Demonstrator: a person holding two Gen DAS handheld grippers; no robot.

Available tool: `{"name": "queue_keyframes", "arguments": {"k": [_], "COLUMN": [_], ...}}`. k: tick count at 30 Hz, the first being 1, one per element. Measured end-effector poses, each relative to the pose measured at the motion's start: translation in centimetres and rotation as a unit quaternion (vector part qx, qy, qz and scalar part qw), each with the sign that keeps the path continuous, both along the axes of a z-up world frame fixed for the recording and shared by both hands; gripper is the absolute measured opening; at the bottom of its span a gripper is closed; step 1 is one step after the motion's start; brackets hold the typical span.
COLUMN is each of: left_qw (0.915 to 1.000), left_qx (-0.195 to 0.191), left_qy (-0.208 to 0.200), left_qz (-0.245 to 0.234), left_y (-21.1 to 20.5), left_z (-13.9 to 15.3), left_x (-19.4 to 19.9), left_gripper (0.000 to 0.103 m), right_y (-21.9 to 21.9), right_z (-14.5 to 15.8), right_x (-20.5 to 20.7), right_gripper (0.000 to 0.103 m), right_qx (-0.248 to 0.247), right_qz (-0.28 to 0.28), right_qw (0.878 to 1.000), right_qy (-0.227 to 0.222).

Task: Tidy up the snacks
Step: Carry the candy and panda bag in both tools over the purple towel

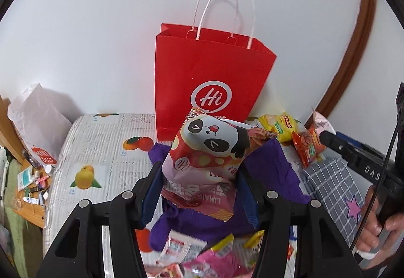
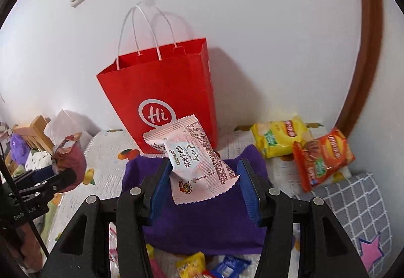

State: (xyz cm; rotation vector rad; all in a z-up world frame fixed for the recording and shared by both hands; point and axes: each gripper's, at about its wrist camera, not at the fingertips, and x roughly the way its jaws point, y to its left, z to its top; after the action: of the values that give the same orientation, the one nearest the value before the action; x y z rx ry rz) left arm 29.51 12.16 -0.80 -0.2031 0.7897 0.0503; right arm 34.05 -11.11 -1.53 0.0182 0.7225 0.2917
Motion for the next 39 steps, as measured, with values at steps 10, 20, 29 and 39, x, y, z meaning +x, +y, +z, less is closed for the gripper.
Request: {"name": "queue_keyframes", "arguments": {"k": [10, 20, 29, 39], "left_qw": [0.9996, 0.9989, 0.9973, 0.9962], "left_qx": [-0.012, -0.016, -0.016, -0.01], "left_qy": [0.021, 0.042, 0.072, 0.086], "left_qz": [0.012, 0.015, -0.006, -0.011], "left_y": [0.6, 1.5, 0.5, -0.5], "left_z": [-3.5, -6.6, -8.7, -9.6], "left_x": [4.7, 6.8, 8.0, 8.4], "left_gripper": [0.054, 0.054, 0.054, 0.054], "right_y": [1.5, 1.9, 1.7, 1.9], "right_z": [-3.3, -8.0, -10.6, -13.1], "right_x": [5.8, 8.8, 9.5, 10.2], "right_gripper": [0.053, 0.053, 0.053, 0.053], "right_qx": [0.016, -0.017, -0.068, -0.116], "right_qz": [-0.002, 0.0, 0.021, 0.03], "right_qw": [0.999, 0.996, 0.99, 0.982], "right_qy": [0.047, 0.091, 0.125, 0.147]}}
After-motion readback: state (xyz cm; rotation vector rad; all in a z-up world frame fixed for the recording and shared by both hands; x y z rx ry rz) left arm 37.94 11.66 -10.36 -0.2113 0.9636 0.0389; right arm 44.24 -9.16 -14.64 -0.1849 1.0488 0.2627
